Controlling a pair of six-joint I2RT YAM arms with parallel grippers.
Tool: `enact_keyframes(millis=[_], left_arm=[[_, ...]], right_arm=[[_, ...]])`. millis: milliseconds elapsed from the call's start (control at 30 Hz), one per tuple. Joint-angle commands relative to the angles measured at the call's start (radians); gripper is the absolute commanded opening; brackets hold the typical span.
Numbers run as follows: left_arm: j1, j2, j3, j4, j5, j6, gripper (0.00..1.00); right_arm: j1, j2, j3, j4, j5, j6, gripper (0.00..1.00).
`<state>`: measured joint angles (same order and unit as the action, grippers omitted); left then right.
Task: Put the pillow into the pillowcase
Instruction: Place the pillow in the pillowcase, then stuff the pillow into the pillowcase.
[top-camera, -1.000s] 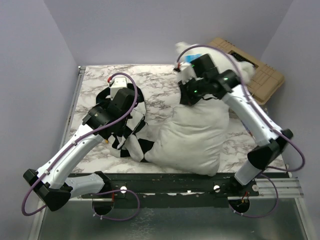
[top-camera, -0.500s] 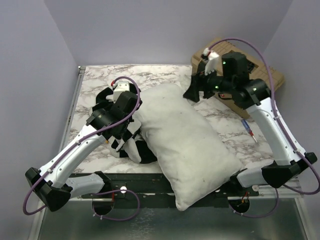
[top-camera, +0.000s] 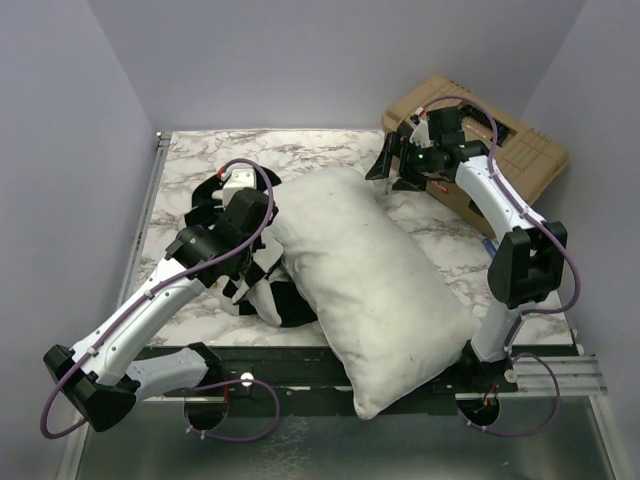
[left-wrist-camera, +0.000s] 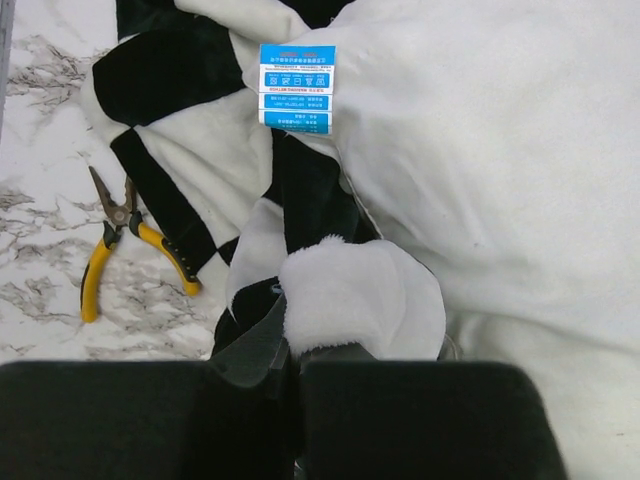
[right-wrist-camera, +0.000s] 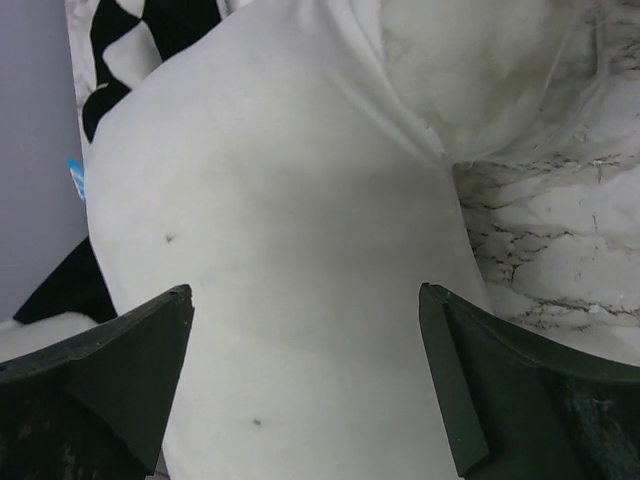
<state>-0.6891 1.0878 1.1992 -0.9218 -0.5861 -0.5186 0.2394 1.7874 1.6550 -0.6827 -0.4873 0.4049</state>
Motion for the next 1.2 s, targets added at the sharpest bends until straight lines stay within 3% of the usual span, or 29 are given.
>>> enact_keyframes(millis=[0, 133, 367, 633, 733, 867, 1000, 1167], left_arm=[[0.004, -0.027, -0.013, 0.008, 0.036, 0.006, 0.0], [0.004, -0.035, -0.022, 0.009, 0.048, 0.001, 0.0], [0.005, -0.042, -0.029, 0.01, 0.072, -0.007, 0.0], [0.004, -0.047, -0.021, 0.008, 0.078, -0.008, 0.0], [0.004, -0.048, -0.013, 0.003, 0.072, -0.006, 0.0], [0.004, -0.049, -0.003, -0.001, 0.069, -0.007, 0.0], [0.005, -0.052, 0.007, -0.002, 0.061, -0.011, 0.0], [0.004, -0.051, 0.037, -0.002, 0.039, -0.017, 0.0]], right_arm=[[-0.009, 0.084, 0.03, 0.144, -0.021, 0.155, 1.0], [-0.008, 0.147, -0.009, 0.263, 0.02, 0.223, 1.0], [0.019, 0.3, 0.088, 0.284, 0.095, 0.186, 1.0], [0.076, 0.437, 0.134, 0.389, -0.116, 0.225, 0.98], [0.096, 0.441, 0.078, 0.477, -0.253, 0.275, 0.82], [0.1, 0.347, -0.093, 0.67, -0.376, 0.375, 0.39], [0.088, 0.207, -0.08, 0.576, -0.365, 0.302, 0.01], [0.032, 0.009, 0.067, 0.26, -0.245, 0.124, 0.0]])
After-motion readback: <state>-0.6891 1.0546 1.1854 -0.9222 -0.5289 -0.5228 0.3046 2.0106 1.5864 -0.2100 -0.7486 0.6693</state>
